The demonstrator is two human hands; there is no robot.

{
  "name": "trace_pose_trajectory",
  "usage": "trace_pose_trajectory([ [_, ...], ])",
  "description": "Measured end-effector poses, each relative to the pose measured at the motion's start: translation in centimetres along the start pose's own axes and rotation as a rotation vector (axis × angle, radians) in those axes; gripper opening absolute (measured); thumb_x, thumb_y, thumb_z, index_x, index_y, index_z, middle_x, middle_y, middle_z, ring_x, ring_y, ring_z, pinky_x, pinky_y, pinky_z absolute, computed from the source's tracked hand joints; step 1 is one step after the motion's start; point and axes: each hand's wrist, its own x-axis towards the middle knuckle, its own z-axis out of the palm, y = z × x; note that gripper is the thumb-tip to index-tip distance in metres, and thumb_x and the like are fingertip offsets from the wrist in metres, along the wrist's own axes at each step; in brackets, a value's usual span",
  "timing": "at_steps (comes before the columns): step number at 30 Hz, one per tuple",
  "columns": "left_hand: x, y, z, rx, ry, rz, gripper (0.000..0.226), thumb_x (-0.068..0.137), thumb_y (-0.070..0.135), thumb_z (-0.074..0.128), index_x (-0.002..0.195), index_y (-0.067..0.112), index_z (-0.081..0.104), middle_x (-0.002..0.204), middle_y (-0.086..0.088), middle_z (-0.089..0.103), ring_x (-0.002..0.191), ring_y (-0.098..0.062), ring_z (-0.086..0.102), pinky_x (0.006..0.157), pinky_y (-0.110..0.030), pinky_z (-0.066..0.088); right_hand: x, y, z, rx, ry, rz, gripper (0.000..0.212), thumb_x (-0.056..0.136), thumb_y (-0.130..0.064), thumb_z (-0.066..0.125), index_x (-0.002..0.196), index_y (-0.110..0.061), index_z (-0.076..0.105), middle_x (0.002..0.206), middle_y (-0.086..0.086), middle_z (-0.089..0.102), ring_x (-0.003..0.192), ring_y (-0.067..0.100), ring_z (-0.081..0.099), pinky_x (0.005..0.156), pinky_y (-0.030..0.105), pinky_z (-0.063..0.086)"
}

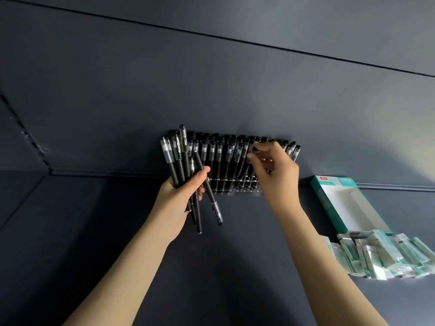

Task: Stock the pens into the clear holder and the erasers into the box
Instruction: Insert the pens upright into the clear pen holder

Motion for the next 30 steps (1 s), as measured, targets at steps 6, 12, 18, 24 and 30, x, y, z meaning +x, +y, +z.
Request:
trace_pose_trajectory([
  [6, 0.1, 0.0, -0.3, -0.095, 0.015, 0.001, 0.028, 0.074, 0.024, 0.07, 0.098, 0.011, 0.072, 0.09, -0.004, 0.072, 0.073, -0.009, 0.064, 0.062, -0.021, 0.051, 0.3, 0.6, 0.0, -0.095, 0.006, -0.105, 0.013, 0.091, -0.005, 0.066, 0.103, -0.009, 0.07, 0.099, 0.003, 0.068, 0.08, -0.001, 0.062, 0.07, 0.006, 0.045],
  [12, 0.1, 0.2, -0.1, -0.213, 0.066, -0.038, 0.031, 0.072, 0.023, 0.072, 0.1, 0.009, 0.07, 0.089, -0.003, 0.071, 0.074, -0.01, 0.068, 0.061, -0.021, 0.053, -0.5, 0.3, -0.5, -0.039, -0.008, -0.062, 0.026, 0.092, -0.007, 0.064, 0.117, -0.015, 0.068, 0.104, -0.002, 0.067, 0.088, 0.0, 0.064, 0.077, 0.009, 0.047],
  [18, -0.3, 0.1, 0.3, -0.208, 0.05, -0.043, 0.021, 0.076, 0.025, 0.069, 0.094, 0.015, 0.071, 0.085, 0.002, 0.073, 0.08, -0.009, 0.07, 0.064, -0.02, 0.054, -4.0, -2.0, -2.2, 0.177, -0.269, 0.062, 0.017, 0.093, -0.014, 0.066, 0.107, -0.023, 0.068, 0.1, -0.006, 0.069, 0.085, 0.008, 0.065, 0.074, 0.023, 0.053],
  [24, -0.7, -0.1, 0.7, -0.152, 0.038, -0.035, 0.027, 0.073, 0.028, 0.07, 0.096, 0.013, 0.071, 0.088, -0.002, 0.073, 0.079, -0.012, 0.07, 0.062, -0.021, 0.054, -5.7, -1.9, -1.7, 0.352, -0.328, 0.324, 0.014, 0.087, -0.003, 0.07, 0.095, -0.015, 0.07, 0.078, -0.002, 0.069, 0.066, 0.01, 0.062, 0.065, 0.022, 0.054],
  [30, -0.7, -0.4, 0.7, -0.011, 0.056, -0.002, 0.02, 0.089, 0.02, 0.065, 0.105, 0.008, 0.069, 0.084, -0.004, 0.074, 0.071, -0.012, 0.069, 0.056, -0.021, 0.051, -6.0, -1.0, -2.2, 0.478, -0.17, 0.377, 0.013, 0.09, -0.001, 0.065, 0.089, -0.012, 0.072, 0.071, -0.004, 0.068, 0.061, 0.009, 0.059, 0.054, 0.021, 0.047],
])
